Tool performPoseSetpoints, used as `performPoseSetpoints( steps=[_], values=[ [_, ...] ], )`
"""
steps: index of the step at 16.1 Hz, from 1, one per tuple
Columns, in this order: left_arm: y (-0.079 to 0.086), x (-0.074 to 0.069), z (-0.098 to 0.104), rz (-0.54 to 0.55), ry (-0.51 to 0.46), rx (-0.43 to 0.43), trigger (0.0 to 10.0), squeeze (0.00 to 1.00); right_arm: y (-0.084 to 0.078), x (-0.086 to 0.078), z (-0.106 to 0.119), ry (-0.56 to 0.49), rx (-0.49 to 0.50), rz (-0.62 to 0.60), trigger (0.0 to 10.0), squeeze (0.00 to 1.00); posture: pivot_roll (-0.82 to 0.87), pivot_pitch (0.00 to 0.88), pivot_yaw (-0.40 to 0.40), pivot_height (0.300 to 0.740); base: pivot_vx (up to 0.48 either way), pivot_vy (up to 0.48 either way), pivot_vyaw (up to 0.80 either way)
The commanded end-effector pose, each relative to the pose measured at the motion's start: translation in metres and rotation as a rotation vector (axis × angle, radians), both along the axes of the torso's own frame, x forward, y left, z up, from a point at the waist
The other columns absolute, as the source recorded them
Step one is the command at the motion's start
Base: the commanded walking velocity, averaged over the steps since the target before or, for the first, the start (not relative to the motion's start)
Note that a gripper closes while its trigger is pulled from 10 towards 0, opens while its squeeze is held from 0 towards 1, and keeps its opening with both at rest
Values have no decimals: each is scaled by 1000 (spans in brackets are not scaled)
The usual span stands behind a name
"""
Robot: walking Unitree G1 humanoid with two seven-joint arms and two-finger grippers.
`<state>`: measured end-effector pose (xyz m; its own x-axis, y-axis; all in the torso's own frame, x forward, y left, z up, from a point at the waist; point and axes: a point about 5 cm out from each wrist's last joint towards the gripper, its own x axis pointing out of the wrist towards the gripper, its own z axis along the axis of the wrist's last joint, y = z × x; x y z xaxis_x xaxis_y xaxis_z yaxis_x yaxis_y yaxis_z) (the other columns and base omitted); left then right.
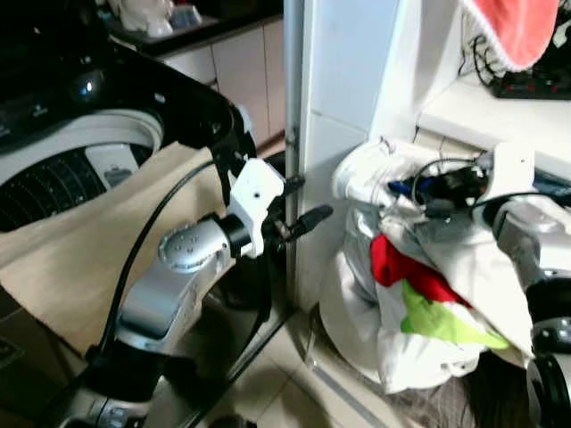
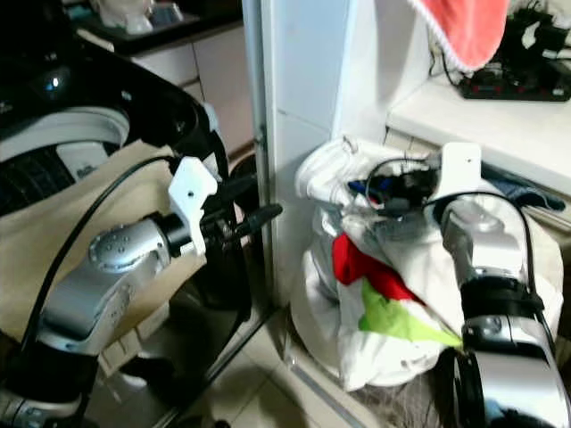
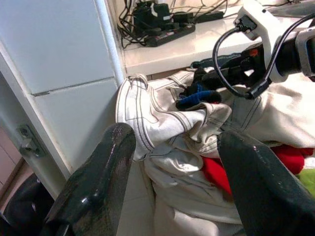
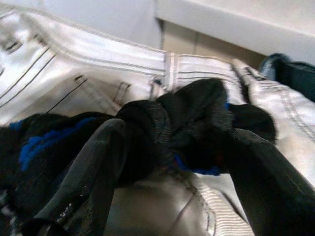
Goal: Clothes washing
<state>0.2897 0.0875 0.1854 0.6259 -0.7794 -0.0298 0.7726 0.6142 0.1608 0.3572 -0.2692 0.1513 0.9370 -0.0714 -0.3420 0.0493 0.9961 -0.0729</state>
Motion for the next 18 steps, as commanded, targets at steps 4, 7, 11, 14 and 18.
performPoseSetpoints(
  steps=[4,7,11,14,18],
  values=[
    [6,-7,-4,-4,27,29,10000,0,-2,4,-6,49,-8,55,0,0,-26,0,47,740,0,0,0],
    [8,-9,-5,-11,35,48,10000,0,-3,6,-7,43,-1,74,0,0,-25,0,47,740,0,0,0],
    [7,-10,-4,-26,47,45,10000,0,-4,7,-8,50,15,78,0,0,-23,0,47,740,0,0,0],
    [6,-10,-3,-24,47,42,10000,0,-5,7,-8,46,26,86,0,0,-26,0,44,740,0,0,0],
    [4,-8,-1,-13,67,8,10000,0,-8,6,-8,29,73,69,0,0,-32,0,43,740,0,0,0]
  ],
)
